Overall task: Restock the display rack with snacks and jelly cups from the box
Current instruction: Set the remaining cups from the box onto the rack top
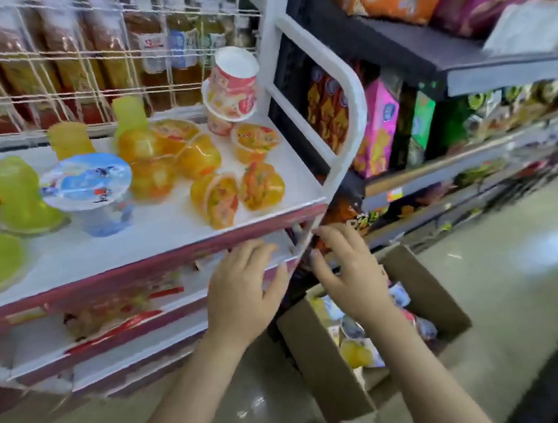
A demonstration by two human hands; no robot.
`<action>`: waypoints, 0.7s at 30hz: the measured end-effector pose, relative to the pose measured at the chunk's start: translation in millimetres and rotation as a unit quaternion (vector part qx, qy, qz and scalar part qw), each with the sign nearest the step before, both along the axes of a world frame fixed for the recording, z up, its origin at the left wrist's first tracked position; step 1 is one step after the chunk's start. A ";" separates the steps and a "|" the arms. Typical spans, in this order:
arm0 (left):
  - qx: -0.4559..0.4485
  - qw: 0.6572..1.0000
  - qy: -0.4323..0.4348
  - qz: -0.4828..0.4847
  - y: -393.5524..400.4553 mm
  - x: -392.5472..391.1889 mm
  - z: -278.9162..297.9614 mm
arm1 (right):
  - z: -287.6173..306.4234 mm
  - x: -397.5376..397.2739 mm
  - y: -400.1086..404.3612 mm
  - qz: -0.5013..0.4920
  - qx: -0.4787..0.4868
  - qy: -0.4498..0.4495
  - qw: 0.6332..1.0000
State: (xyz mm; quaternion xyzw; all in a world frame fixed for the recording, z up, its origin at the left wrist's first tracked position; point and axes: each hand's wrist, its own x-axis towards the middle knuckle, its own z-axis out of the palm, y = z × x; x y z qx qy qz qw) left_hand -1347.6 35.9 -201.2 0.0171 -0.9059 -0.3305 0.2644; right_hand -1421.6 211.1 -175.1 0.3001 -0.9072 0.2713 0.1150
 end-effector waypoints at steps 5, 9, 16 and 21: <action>-0.088 0.965 -0.227 -0.103 94.4 -49.9 -69.6 | -80.3 -8.8 134.3 -0.113 0.075 -0.139 0.981; -0.138 0.935 -0.299 -0.131 184.1 -93.9 -119.1 | -137.9 -36.6 229.3 -0.154 0.072 -0.202 0.964; -0.149 0.902 -0.386 -0.128 311.8 -172.9 -218.5 | -260.2 -123.8 359.6 -0.163 0.092 -0.334 0.924; -0.156 0.899 -0.399 -0.089 344.0 -216.6 -294.6 | -364.4 -174.5 395.8 -0.184 0.109 -0.383 0.899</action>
